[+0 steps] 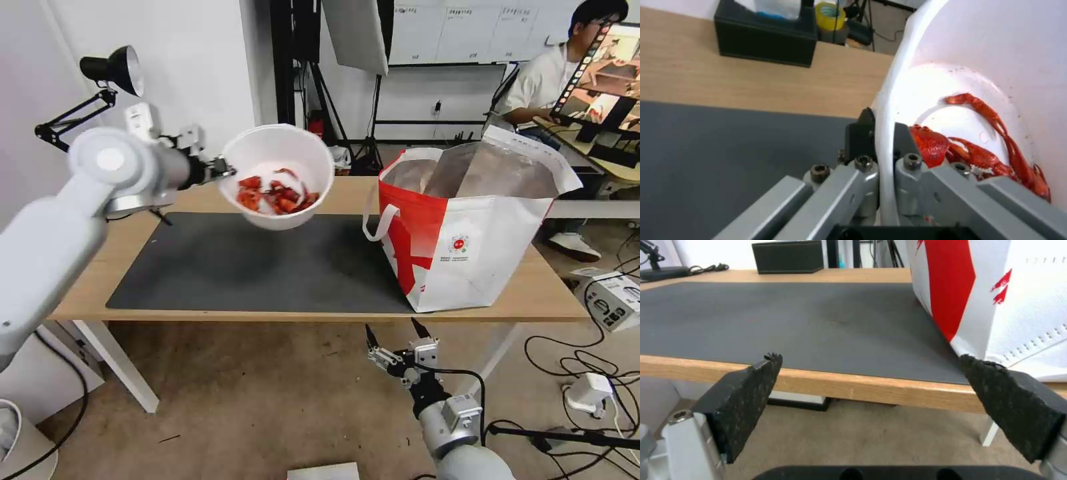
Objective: Pick up the trash from the table and place it into the takeout bag.
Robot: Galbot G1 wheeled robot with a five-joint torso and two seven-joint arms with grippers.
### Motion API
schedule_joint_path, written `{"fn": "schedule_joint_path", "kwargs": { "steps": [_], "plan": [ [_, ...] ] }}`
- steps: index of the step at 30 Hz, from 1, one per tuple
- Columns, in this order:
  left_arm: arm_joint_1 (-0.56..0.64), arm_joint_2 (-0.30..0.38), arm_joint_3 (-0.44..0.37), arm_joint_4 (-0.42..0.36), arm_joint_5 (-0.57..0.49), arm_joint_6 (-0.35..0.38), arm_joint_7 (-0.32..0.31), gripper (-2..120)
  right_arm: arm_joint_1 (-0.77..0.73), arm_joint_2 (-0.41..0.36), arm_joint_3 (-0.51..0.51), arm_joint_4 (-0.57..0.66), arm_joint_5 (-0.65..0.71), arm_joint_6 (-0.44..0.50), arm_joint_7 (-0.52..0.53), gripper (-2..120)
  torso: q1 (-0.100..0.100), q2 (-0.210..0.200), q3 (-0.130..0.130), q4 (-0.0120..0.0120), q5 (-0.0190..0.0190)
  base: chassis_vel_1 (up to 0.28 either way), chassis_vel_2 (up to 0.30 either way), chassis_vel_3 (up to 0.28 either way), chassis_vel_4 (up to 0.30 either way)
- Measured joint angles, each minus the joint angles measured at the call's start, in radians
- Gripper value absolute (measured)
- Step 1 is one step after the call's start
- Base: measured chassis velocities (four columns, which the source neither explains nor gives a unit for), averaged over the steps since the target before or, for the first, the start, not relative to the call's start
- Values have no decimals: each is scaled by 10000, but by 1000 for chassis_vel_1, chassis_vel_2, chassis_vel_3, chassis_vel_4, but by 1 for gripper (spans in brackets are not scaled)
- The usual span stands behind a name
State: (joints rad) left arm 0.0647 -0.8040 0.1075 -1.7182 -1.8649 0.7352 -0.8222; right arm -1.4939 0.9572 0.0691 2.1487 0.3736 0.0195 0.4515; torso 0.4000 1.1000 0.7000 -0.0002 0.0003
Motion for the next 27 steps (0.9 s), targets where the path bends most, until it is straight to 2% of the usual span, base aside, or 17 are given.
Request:
{"fn": "schedule_joint_path", "kwargs": {
  "steps": [13,27],
  "plan": [
    [-1258,-1113,711,801,15,0,-127,0,0,0,0,0,0,0,0,100,0,0,-1,2,-2,0,0,0,0],
    [-2082,-2789,1192,1550,73,-25,-238,0,0,0,0,0,0,0,0,100,1,-1,0,1,-1,0,0,0,0]
  ]
}}
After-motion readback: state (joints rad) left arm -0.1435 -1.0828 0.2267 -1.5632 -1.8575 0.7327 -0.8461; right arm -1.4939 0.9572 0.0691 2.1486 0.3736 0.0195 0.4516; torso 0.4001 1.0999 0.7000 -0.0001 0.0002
